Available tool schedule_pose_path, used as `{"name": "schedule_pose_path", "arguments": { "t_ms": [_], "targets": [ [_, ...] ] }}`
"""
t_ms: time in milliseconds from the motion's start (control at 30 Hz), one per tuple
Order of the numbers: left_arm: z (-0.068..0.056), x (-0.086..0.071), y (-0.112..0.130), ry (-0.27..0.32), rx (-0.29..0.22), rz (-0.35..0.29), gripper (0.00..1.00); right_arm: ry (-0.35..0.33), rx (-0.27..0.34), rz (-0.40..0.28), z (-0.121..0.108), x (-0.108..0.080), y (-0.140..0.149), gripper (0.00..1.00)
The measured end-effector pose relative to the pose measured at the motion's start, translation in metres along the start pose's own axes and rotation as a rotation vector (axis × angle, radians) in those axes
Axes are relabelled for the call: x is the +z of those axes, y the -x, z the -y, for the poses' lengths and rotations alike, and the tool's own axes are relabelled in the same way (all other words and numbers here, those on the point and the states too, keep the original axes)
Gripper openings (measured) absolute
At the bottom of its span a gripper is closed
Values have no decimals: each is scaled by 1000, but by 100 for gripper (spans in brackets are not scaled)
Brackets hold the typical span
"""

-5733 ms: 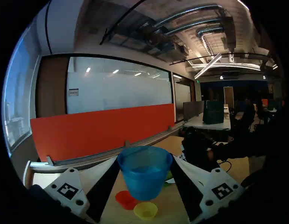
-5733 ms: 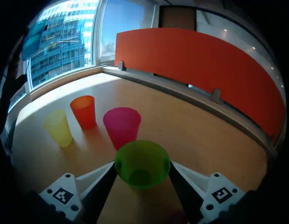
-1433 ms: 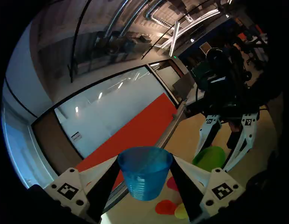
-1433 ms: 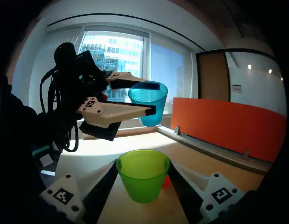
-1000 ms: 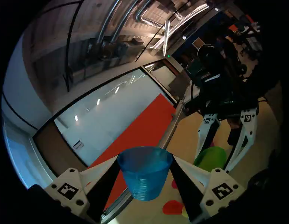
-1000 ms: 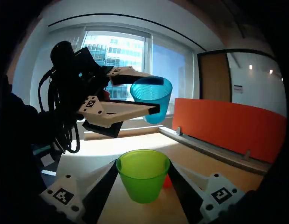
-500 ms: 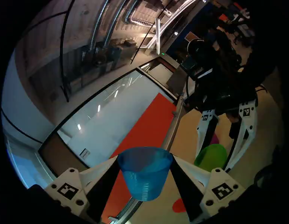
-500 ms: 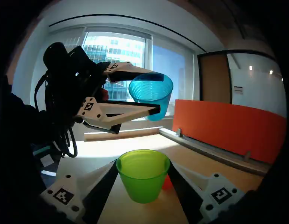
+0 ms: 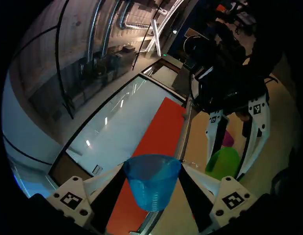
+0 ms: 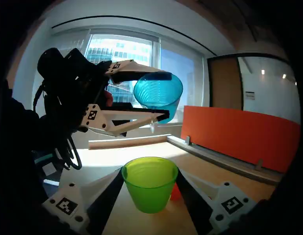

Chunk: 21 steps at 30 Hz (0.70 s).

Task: Pour water

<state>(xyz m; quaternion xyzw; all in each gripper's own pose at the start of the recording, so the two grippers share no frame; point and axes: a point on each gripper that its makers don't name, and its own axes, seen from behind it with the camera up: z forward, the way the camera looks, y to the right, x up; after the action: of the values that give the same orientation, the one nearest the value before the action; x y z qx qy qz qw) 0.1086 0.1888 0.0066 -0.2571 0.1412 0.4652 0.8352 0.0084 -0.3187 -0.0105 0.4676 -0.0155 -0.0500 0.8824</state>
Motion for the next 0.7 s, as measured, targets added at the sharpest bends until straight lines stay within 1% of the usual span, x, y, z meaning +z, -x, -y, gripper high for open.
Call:
{"name": "schedule_pose_path", "arguments": {
  "t_ms": [300,467,700],
  "targets": [
    [0,-2,-3,-7,31,0,88,2,-1,-3,-2,0,-1,92],
    [-2,-1,-6,-7,51,-2,88,3,-3,-5,-3,0,-2,92],
    [-1,1,-9,-7,81,-5,88,5,-6,-5,-4,-1,-3,92]
  ]
}}
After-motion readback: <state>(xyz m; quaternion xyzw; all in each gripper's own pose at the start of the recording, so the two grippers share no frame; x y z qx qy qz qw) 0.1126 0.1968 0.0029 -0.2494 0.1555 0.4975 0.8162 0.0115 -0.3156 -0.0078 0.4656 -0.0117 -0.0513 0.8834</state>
